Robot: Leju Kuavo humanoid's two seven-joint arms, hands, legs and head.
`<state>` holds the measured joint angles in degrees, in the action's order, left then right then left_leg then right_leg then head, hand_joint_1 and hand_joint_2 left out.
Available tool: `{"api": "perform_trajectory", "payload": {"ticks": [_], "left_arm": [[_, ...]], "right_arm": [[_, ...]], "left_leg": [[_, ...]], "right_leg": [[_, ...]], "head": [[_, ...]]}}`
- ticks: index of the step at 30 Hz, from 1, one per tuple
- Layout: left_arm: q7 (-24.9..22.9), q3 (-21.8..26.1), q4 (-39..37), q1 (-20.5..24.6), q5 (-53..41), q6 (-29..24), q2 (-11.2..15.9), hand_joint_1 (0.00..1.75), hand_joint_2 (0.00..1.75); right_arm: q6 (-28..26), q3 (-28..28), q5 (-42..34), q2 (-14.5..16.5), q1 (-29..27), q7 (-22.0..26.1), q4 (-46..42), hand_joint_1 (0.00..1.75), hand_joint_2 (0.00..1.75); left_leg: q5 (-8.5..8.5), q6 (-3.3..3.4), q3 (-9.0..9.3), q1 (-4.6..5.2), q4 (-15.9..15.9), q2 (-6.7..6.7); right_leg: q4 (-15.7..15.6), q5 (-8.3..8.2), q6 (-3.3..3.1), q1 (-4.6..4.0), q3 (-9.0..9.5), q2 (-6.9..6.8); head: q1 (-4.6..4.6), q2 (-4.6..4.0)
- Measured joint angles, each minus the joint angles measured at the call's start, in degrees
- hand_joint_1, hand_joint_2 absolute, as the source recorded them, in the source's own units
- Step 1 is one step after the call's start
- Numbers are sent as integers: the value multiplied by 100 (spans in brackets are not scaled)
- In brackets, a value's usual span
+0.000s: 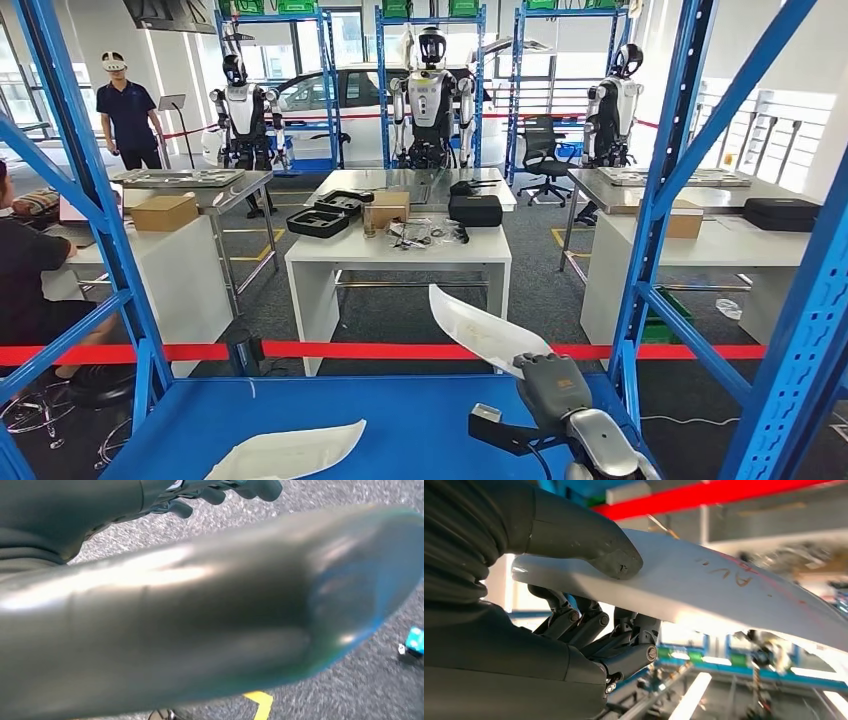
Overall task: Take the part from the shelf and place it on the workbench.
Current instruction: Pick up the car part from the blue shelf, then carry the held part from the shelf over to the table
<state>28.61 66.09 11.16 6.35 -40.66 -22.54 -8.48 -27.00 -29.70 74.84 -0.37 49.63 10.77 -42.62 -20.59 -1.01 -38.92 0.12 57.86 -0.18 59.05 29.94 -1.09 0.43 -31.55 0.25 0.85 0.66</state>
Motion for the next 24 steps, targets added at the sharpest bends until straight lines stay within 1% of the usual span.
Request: {"api": "perform_trajectory", "payload": {"ticks": [5, 9, 20, 24], "left_arm": [[-27, 72, 6, -22, 75, -45, 88, 0, 0], [-38, 92, 22, -33, 76, -91, 153, 0, 0], [-170, 145, 45, -45, 73, -97, 270, 0, 0], [-197, 153, 56, -42, 73, -89, 296, 0, 0]], "right_arm": [[26, -29, 128, 287, -4, -71, -422, 175, 175], [-9, -48, 174, 412, -92, -134, -758, 175, 175], [74, -129, -54, 475, -371, -18, -1517, 175, 175], [121, -166, -50, 482, -395, 10, -1701, 175, 175]], "left_leg": [[-2, -3, -2, -2, -1, -6], [-3, -3, -5, -2, -1, -7], [-6, 0, -10, 7, 5, -9], [-21, 20, -14, 14, 21, -9]], "right_leg": [[2, 8, -8, -4, 0, -6], [1, 9, -8, -2, -1, -7], [-5, 4, 0, 9, -2, -8], [-6, 9, 11, 17, 3, -9]], "head": [[0, 0], [0, 0], [0, 0], [1, 0]]}}
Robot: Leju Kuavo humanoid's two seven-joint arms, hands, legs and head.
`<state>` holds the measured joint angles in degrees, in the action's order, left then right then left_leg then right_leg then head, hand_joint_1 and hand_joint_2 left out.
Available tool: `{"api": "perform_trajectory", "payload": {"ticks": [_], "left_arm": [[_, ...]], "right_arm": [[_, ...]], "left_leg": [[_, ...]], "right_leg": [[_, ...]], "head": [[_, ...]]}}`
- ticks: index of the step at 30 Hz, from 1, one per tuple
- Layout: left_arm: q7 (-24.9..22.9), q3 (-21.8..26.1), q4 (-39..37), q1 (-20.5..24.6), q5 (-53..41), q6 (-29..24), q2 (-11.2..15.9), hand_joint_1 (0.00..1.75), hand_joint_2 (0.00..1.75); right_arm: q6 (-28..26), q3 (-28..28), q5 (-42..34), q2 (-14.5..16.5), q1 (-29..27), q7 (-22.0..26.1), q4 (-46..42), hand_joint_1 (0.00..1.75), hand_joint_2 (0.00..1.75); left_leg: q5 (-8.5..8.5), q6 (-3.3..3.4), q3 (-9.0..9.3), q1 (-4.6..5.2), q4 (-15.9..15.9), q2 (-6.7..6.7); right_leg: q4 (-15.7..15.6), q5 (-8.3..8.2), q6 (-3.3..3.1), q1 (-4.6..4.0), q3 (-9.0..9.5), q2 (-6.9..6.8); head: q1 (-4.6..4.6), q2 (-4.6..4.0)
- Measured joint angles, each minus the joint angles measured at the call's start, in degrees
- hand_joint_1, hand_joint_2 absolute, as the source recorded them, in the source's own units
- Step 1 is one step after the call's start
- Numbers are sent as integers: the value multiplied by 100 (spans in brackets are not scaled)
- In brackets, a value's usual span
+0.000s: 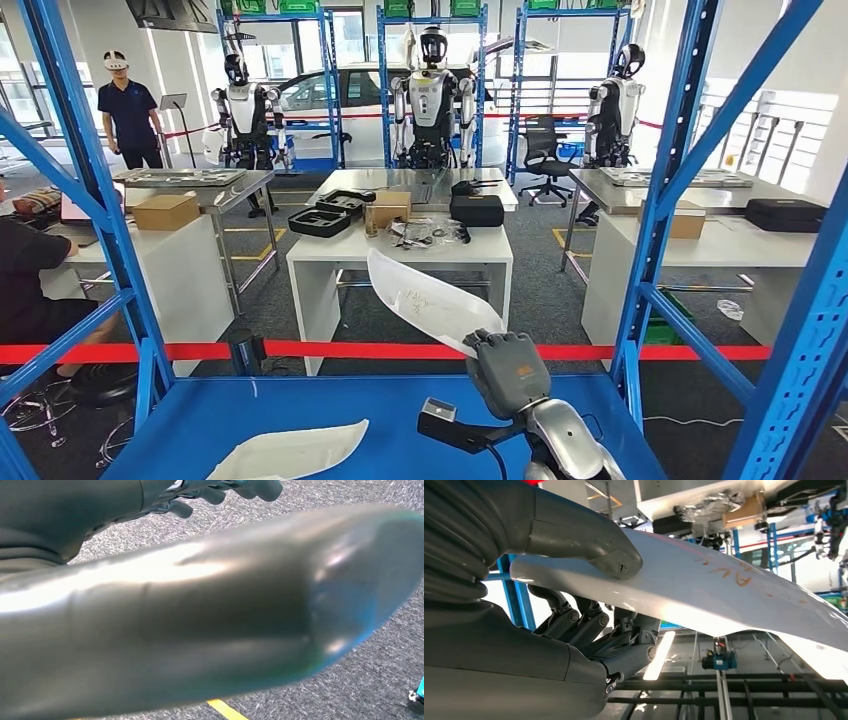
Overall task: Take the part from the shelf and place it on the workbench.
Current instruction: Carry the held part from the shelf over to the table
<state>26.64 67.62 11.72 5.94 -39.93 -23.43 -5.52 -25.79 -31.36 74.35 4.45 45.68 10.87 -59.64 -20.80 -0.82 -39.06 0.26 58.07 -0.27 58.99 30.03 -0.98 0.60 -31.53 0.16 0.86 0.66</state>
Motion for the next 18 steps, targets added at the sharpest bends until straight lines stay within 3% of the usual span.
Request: {"api": "perform_trajectory", "payload": {"ticks": [7, 9, 10, 12, 14, 15, 18], "left_arm": [[23, 26, 6, 11, 32, 146, 0, 0, 0], [28, 27, 5, 36, 34, 183, -24, 0, 0], [38, 28, 4, 58, 37, 207, -38, 0, 0], [56, 31, 4, 113, 61, 247, -68, 0, 0], [52, 34, 2, 156, 87, 286, -101, 0, 0], [28, 36, 1, 171, 93, 299, -123, 0, 0], [-100, 41, -4, 183, 89, 266, -199, 0, 0]], "right_arm": [[-2, -22, 154, -4, -110, -67, -339, 175, 175], [83, -27, 221, -47, -145, -97, -513, 175, 175], [162, -31, 249, -83, -163, -100, -612, 175, 175], [366, -36, 309, -171, -202, -114, -808, 175, 175], [549, -38, 383, -266, -250, -151, -969, 175, 175], [618, -38, 431, -320, -280, -175, -1056, 175, 175], [704, -39, 576, -491, -379, -231, -1381, 175, 175]], "left_leg": [[-51, 89, -7, 14, 42, 2], [-15, 128, 20, -19, -27, 18], [4, 149, 30, -38, -62, 26], [20, 168, 20, -43, -75, 34], [32, 160, -7, -47, -63, 34], [42, 148, -29, -53, -48, 34], [84, 76, -121, -75, 41, 35]], "right_leg": [[-18, 24, 87, 23, 27, 2], [80, 121, 126, 18, 1, 3], [268, 262, 141, 14, -76, 4], [931, 655, 159, 19, -371, 4], [1451, 847, 176, 31, -598, 4], [1423, 786, 183, 38, -572, 3], [422, 317, 181, 45, -76, -12]], "head": [[0, 0], [3, 0], [6, 0], [10, 0], [13, 0], [16, 0], [22, 1]]}}
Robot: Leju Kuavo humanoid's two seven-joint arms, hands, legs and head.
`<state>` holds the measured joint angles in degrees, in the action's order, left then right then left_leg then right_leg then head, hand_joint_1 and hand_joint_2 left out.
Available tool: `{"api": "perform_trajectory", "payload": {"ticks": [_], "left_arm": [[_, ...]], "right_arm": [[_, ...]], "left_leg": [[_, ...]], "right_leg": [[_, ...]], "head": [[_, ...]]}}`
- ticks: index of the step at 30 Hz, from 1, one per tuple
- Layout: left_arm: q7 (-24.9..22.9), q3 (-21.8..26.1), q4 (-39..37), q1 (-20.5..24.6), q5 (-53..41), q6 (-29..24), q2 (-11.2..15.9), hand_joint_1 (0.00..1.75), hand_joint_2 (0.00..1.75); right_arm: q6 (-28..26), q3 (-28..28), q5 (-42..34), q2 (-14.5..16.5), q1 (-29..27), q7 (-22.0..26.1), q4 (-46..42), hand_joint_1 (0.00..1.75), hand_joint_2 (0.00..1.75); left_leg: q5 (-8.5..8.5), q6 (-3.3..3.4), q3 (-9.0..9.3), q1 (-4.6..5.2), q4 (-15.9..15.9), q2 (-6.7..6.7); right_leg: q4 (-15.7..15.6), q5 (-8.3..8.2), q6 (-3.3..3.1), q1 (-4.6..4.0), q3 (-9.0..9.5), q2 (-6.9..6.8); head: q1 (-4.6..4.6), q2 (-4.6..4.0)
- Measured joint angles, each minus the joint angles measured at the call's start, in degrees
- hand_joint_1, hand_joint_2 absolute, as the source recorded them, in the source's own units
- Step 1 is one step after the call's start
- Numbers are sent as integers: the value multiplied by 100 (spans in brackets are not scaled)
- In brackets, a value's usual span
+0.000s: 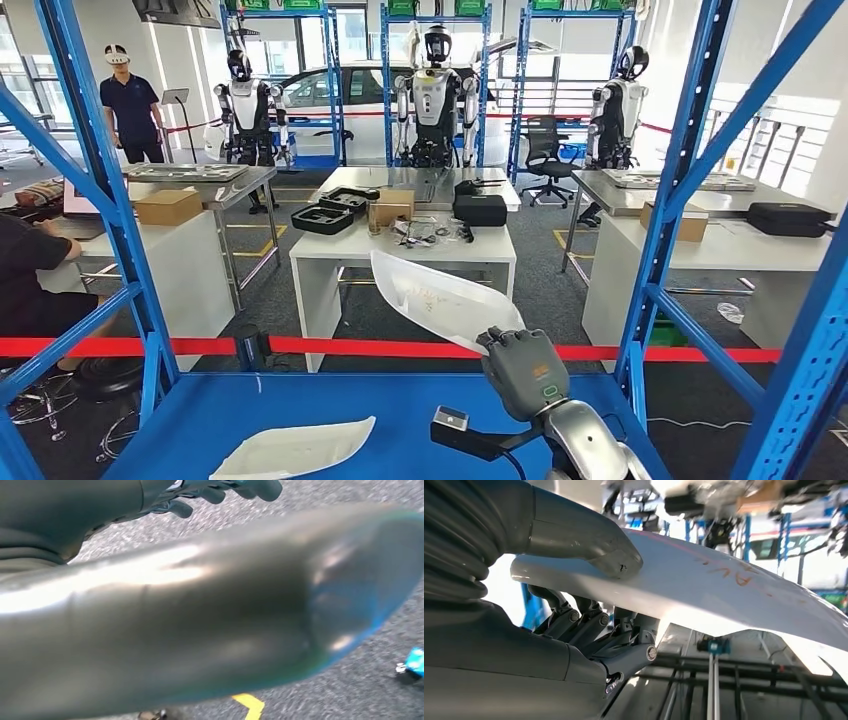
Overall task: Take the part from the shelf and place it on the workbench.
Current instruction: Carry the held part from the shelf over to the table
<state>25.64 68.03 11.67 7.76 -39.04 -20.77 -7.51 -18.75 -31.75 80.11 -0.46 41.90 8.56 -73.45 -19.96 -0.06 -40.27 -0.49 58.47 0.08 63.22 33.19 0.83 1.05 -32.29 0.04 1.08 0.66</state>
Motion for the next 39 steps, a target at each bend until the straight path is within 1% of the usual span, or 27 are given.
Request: {"api": "perform_trajectory", "payload": {"ticks": [2, 5, 6, 7, 8, 10, 11, 12, 13, 16, 17, 18, 20, 21, 22, 23, 25, 26, 27, 28, 31, 32, 33, 36, 37, 38, 39], "left_arm": [[-72, 4, -4, -18, -33, -53, -39, 0, 0], [-200, 8, -20, -97, -137, -142, -93, 0, 0], [-256, 8, -28, -134, -179, -178, -110, 0, 0], [-315, 7, -36, -169, -233, -217, -123, 0, 0], [-373, -2, -43, -199, -307, -243, -133, 0, 0], [-466, -40, -56, -240, -460, -273, -146, 0, 0], [-496, -66, -62, -254, -520, -274, -153, 0, 0], [-514, -90, -69, -266, -554, -275, -161, 0, 0], [-525, -109, -74, -274, -575, -275, -168, 0, 0], [-539, -158, -80, -269, -599, -275, -181, 0, 0], [-542, -176, -80, -265, -620, -273, -184, 0, 0], [-539, -197, -80, -263, -654, -268, -186, 0, 0], [-484, -260, -81, -271, -756, -231, -193, 0, 0], [-428, -293, -81, -273, -800, -201, -197, 0, 0], [-355, -325, -81, -272, -833, -165, -201, 0, 0], [-274, -353, -80, -270, -851, -125, -207, 0, 0], [-133, -393, -79, -255, -849, -72, -218, 0, 0], [-91, -404, -79, -243, -836, -57, -225, 0, 0], [-72, -408, -79, -222, -805, -53, -231, 0, 0], [-69, -409, -79, -195, -767, -52, -234, 0, 0], [-86, -408, -75, -81, -703, -52, -232, 0, 0], [-92, -408, -71, -50, -709, -52, -228, 0, 0], [-97, -408, -67, -28, -714, -52, -223, 0, 0], [-108, -408, -61, -11, -720, -52, -213, 0, 0], [-111, -408, -62, -14, -721, -52, -209, 0, 0], [-113, -408, -62, -14, -722, -55, -205, 0, 0], [-112, -408, -63, -12, -723, -60, -201, 0, 0]], "right_arm": [[-5, 1, 72, -127, -82, -15, -226, 175, 175], [-65, 14, 89, -376, -274, -3, -536, 175, 175], [-97, 23, 71, -465, -364, 9, -626, 175, 175], [-140, 37, 49, -554, -469, 24, -706, 175, 175], [-186, 52, 34, -640, -589, 36, -773, 175, 175], [-279, 76, 24, -806, -858, 58, -872, 175, 175], [-319, 80, 28, -888, -998, 64, -909, 175, 175], [-348, 81, 33, -956, -1121, 66, -941, 175, 175], [-371, 84, 36, -1019, -1224, 65, -975, 175, 175], [-389, 105, 40, -1136, -1369, 55, -1077, 175, 175], [-387, 113, 53, -1162, -1386, 49, -1106, 175, 175], [-382, 119, 74, -1181, -1407, 42, -1135, 175, 175], [-363, 122, 151, -1218, -1499, 12, -1211, 175, 175], [-355, 121, 195, -1232, -1568, -8, -1261, 175, 175], [-346, 120, 236, -1245, -1634, -25, -1314, 175, 175], [-336, 115, 259, -1253, -1682, -28, -1358, 175, 175], [-313, 88, 209, -1253, -1707, 33, -1403, 175, 175], [-308, 69, 146, -1244, -1677, 91, -1397, 175, 175], [-314, 49, 65, -1219, -1615, 158, -1369, 175, 175], [-333, 30, -10, -1174, -1528, 210, -1324, 175, 175], [-405, -15, -161, -952, -1232, 287, -1174, 175, 175], [-421, -29, -174, -887, -1172, 288, -1141, 175, 175], [-432, -43, -178, -833, -1134, 285, -1114, 175, 175], [-450, -74, -174, -717, -1076, 273, -1047, 175, 175], [-454, -79, -172, -686, -1061, 272, -1033, 175, 175], [-458, -82, -172, -658, -1046, 271, -1023, 175, 175], [-462, -84, -170, -633, -1035, 271, -1013, 175, 175]], "left_leg": [[26, -71, -31, 2, 34, 0], [89, -195, -32, -18, -13, -3], [15, -226, -68, -29, 48, -4], [-150, -249, -142, -35, 225, -5], [-398, -264, -253, -40, 538, -6], [-908, -289, -472, -39, 1331, -6], [-1054, -293, -495, -39, 1593, -6], [-1103, -287, -413, -39, 1647, -6], [-1068, -272, -210, -38, 1466, -6], [-865, -177, 625, -5, 330, -7], [-839, -144, 762, 18, 124, -7], [-835, -114, 800, 43, 55, -7], [-758, -42, 792, 49, 26, -5], [-716, 2, 782, 40, -3, -2], [-670, 49, 761, 26, -34, 3], [-625, 85, 725, 16, -54, 10], [-549, 122, 610, 28, -49, 20], [-506, 121, 542, 33, -38, 26], [-463, 115, 472, 35, -23, 33], [-421, 103, 403, 33, -4, 39], [-305, 28, 222, 27, 76, 44], [-272, -7, 193, 29, 96, 35], [-236, -46, 180, 31, 103, 23], [-165, -163, 143, 20, 78, -6], [-275, -195, 96, 14, 157, -12], [-481, -224, 22, 5, 347, -16], [-768, -248, -72, -4, 651, -18]], "right_leg": [[-325, -152, -59, -20, 116, 4], [-322, -262, -209, -48, 67, 6], [-338, -310, -260, -46, 54, -1], [-354, -362, -304, -39, 33, -8], [-361, -408, -332, -35, 4, -13], [-359, -476, -349, -46, -81, -16], [-356, -506, -345, -53, -126, -18], [-353, -534, -338, -57, -167, -19], [-351, -562, -325, -59, -206, -18], [-347, -634, -260, -62, -271, -6], [-349, -657, -227, -59, -278, -5], [-355, -681, -190, -53, -282, -6], [-369, -710, -115, -38, -282, -8], [-335, -662, -85, -34, -296, -7], [-216, -539, -62, -32, -344, -5], [30, -333, -43, -27, -439, -1], [762, 139, -12, -25, -707, 3], [1062, 278, 0, -24, -794, 3], [1176, 299, 6, -22, -786, 2], [1071, 217, 9, -19, -670, 1], [-9, -101, -14, -19, 60, 0], [-253, -137, -44, -31, 204, 6], [-344, -132, -83, -44, 242, 14], [-355, -247, -227, -49, 150, 8], [-375, -309, -278, -42, 109, -1], [-394, -379, -321, -33, 61, -10], [-397, -442, -346, -33, 4, -14]], "head": [[-3, 0], [-19, -1], [-22, -1], [-23, -1], [-25, -1], [-27, -1], [-28, -1], [-28, -1], [-28, -1], [-26, -1], [-24, -1], [-23, -1], [-21, -1], [-19, -1], [-15, -1], [-10, -1], [-1, -1], [1, -1], [3, -1], [5, -1], [7, 0], [7, 0], [5, 0], [4, -1], [2, -1], [-3, -1], [-7, -1]]}}
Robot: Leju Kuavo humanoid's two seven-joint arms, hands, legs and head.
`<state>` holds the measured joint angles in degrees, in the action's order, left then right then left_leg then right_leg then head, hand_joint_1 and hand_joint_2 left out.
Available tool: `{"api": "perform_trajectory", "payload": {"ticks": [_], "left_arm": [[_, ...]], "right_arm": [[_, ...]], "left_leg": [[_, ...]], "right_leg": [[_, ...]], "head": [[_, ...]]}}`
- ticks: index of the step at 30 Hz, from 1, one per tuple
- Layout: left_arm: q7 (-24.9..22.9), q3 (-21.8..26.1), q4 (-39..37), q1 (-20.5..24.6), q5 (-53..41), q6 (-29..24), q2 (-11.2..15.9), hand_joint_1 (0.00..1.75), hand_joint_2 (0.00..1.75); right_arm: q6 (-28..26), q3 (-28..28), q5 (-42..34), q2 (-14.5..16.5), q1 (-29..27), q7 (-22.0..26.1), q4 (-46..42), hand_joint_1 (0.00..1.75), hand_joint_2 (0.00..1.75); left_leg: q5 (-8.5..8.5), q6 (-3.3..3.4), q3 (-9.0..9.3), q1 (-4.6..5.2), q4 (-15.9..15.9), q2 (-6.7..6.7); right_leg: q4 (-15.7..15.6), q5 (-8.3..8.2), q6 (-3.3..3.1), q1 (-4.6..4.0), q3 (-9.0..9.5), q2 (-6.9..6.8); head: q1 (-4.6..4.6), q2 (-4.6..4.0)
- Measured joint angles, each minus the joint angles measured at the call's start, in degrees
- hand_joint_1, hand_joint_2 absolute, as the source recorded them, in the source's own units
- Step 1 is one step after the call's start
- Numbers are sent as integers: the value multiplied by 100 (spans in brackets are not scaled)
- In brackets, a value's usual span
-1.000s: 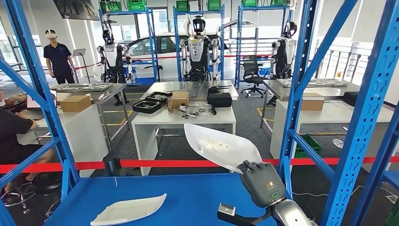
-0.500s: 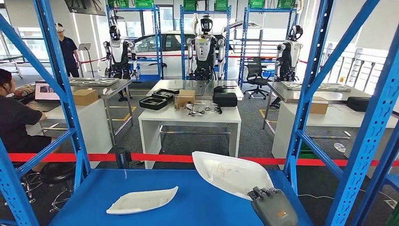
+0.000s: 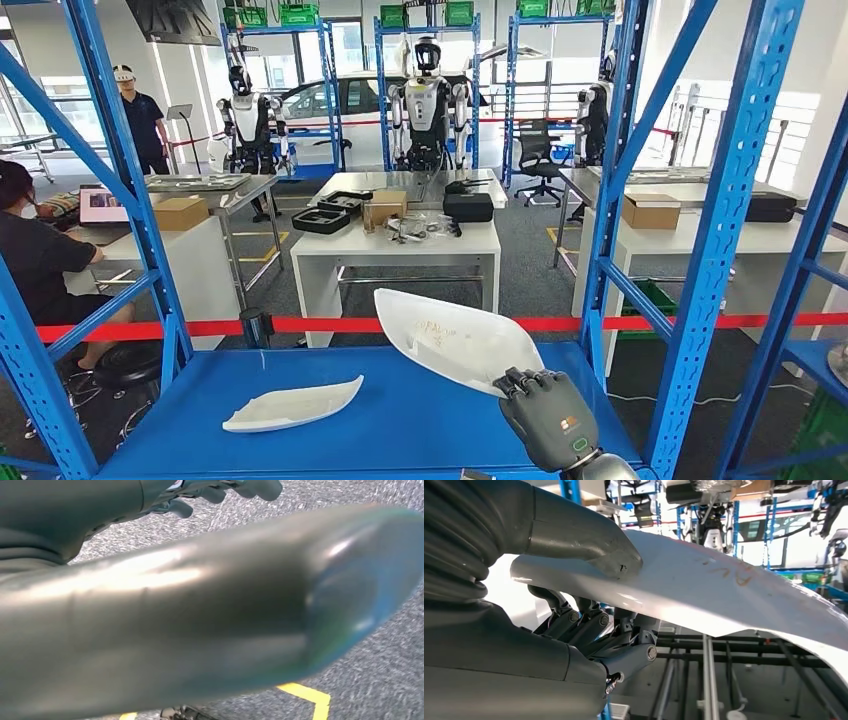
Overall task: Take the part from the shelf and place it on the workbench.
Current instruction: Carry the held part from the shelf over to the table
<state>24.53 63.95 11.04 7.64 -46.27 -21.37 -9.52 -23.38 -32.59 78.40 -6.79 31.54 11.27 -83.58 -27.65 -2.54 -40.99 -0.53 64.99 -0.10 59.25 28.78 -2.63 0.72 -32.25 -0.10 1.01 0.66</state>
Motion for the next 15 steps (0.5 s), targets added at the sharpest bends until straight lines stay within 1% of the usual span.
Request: {"api": "perform_trajectory", "payload": {"ticks": [1, 2, 3, 4, 5, 6, 7, 8, 9, 10, 11, 12, 13, 14, 15], "left_arm": [[7, 0, 0, 3, -1, -8, 1, 0, 0], [15, 0, 1, 5, -3, -20, 5, 0, 0], [21, 0, 2, 6, -5, -37, 11, 0, 0], [16, 0, 4, 6, -12, -56, 22, 0, 0], [-6, -1, 5, 7, -29, -77, 35, 0, 0], [-46, -5, 7, 7, -57, -96, 49, 0, 0], [-99, -18, 9, 7, -94, -107, 64, 0, 0], [-154, -34, 10, 2, -133, -112, 76, 0, 0], [-205, -51, 11, -9, -165, -115, 85, 0, 0], [-251, -68, 13, -25, -191, -115, 91, 0, 0], [-286, -78, 13, -47, -210, -116, 91, 0, 0], [-311, -85, 12, -66, -226, -118, 90, 0, 0], [-331, -90, 12, -79, -239, -119, 90, 0, 0], [-343, -93, 12, -87, -250, -121, 90, 0, 0], [-356, -97, 12, -90, -260, -125, 90, 0, 0]], "right_arm": [[-3, -1, 2, 21, 4, -1, 10, 175, 175], [-5, -1, 8, 40, 3, -2, 21, 175, 175], [-5, -2, 13, 59, 0, -2, 32, 175, 175], [-2, -2, 22, 76, -3, -6, 44, 175, 175], [2, -2, 39, 87, -5, -19, 52, 175, 175], [2, -2, 66, 93, -6, -45, 57, 175, 175], [-1, 3, 104, 94, -16, -88, 55, 175, 175], [-5, 15, 153, 88, -46, -144, 38, 175, 175], [-13, 34, 202, 75, -103, -200, 1, 175, 175], [-19, 63, 248, 56, -196, -249, -66, 175, 175], [-24, 97, 290, 27, -318, -286, -156, 175, 175], [-28, 131, 322, -11, -446, -306, -250, 175, 175], [-30, 166, 349, -51, -565, -321, -340, 175, 175], [-30, 198, 368, -95, -662, -329, -411, 175, 175], [-30, 225, 379, -132, -737, -335, -467, 175, 175]], "left_leg": [[-279, -23, -88, -3, 372, 0], [-468, -39, -151, -6, 720, 1], [-542, -46, -151, -6, 944, 1], [-507, -42, -57, -5, 972, 1], [-404, -29, 138, -5, 793, 0], [-290, -9, 423, -4, 441, -1], [-247, 18, 748, 1, 9, -7], [-225, 49, 991, 13, -330, -16], [-236, 81, 1146, 32, -564, -25], [-252, 115, 1203, 53, -666, -32], [-210, 158, 1167, 65, -677, -35], [-174, 206, 1146, 62, -702, -26], [-125, 261, 1110, 53, -715, -17], [-68, 313, 1059, 43, -731, -4], [-13, 353, 1005, 40, -733, 14]], "right_leg": [[0, -60, -14, -4, -65, 3], [3, -117, -13, -9, -133, 3], [5, -171, -8, -15, -204, 3], [7, -223, 1, -20, -271, 3], [9, -272, 14, -22, -332, 3], [11, -317, 30, -23, -382, 3], [13, -357, 54, -28, -424, 4], [10, -397, 85, -30, -448, 3], [6, -435, 120, -30, -457, 2], [-7, -474, 158, -28, -460, -1], [-23, -515, 198, -27, -456, -4], [-20, -520, 232, -19, -467, -2], [31, -451, 263, -15, -503, 2], [184, -284, 290, -13, -575, 8], [452, -33, 312, -5, -679, 14]], "head": [[-4, 0], [-5, 0], [-7, 0], [-8, 0], [-8, 0], [-9, 0], [-9, 0], [-6, 0], [-7, 0], [-7, 0], [-8, 0], [-14, 0], [-11, 0], [-9, 0], [-5, 0]]}}
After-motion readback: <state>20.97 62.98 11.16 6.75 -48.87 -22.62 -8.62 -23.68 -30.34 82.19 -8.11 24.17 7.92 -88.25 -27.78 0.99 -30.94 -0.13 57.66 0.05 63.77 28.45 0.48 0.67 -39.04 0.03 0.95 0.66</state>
